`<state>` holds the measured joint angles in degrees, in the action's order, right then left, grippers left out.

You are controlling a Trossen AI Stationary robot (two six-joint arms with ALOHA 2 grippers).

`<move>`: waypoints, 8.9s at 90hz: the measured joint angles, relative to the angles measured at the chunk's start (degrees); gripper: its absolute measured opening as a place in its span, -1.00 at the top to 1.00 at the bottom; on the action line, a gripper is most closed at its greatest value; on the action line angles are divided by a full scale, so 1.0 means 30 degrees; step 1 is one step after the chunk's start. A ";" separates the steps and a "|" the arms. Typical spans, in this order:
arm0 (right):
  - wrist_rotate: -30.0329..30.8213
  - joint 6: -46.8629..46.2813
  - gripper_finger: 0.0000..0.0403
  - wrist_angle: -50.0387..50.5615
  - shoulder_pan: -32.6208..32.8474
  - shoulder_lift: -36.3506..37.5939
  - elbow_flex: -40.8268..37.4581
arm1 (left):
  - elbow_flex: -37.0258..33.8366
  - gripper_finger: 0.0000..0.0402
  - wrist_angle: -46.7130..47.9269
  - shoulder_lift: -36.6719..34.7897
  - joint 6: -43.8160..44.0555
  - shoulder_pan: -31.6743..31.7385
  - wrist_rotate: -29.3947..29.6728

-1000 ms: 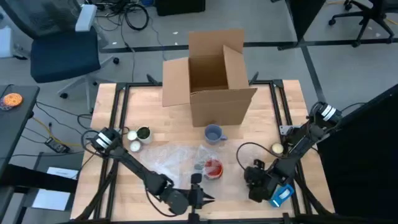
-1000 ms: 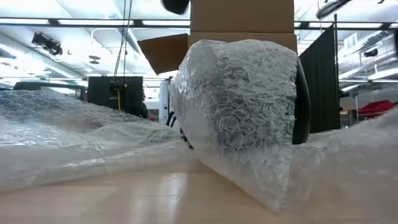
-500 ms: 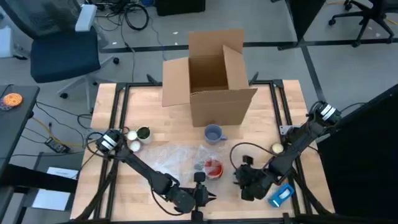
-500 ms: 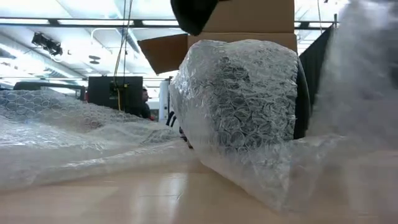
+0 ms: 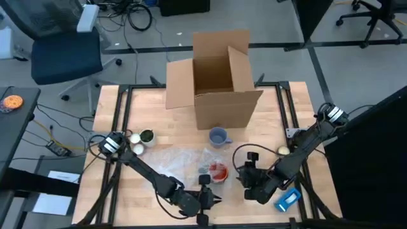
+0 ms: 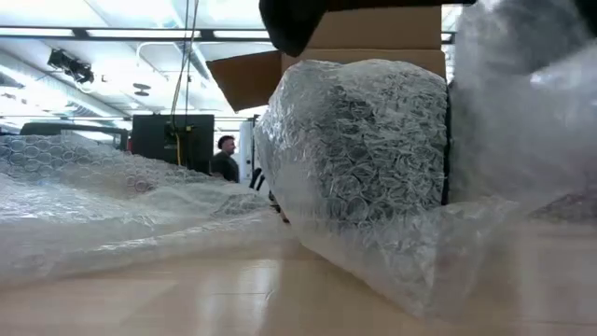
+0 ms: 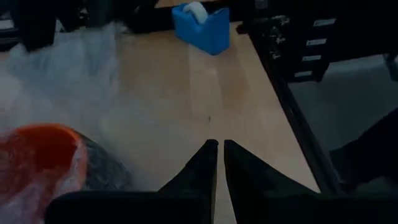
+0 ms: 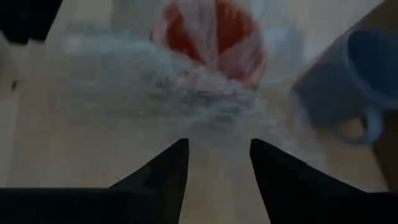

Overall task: Wrap mug
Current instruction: Wrap the black mug with the top bubble wrap

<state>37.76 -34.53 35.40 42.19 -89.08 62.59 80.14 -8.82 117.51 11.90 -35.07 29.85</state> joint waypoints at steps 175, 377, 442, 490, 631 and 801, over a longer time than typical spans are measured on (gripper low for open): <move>-0.4256 -0.6048 0.25 0.0441 0.2856 -0.0313 0.2207 | 0.0000 0.93 -0.0525 -0.0029 -0.0178 0.1089 0.6071; -0.3460 0.9220 0.49 -0.6339 -0.4986 -0.1373 0.0595 | -0.1418 0.93 0.5741 -0.2567 0.3104 0.1943 0.3107; -1.1972 0.1415 0.50 -0.1122 -0.3109 -0.0269 0.2385 | -0.1428 0.93 0.5793 -0.2510 0.3115 0.2987 0.2106; -0.8072 0.3610 0.51 0.0226 -0.5311 -0.1384 0.3941 | -0.1435 0.93 0.5886 -0.2470 0.2113 0.3027 0.0727; -0.7950 0.7025 0.51 -0.1181 -0.7832 -0.1271 0.3305 | -0.0080 0.93 0.7332 -0.2373 -0.0150 0.3451 0.1899; -1.3999 0.7574 0.51 -0.3152 -0.8369 -0.4648 0.3048 | -0.3745 0.93 0.6938 -0.3896 0.4721 0.0678 0.1839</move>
<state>-4.23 -11.81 25.94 17.08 -103.02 71.73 68.90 11.99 105.83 26.06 -33.04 35.36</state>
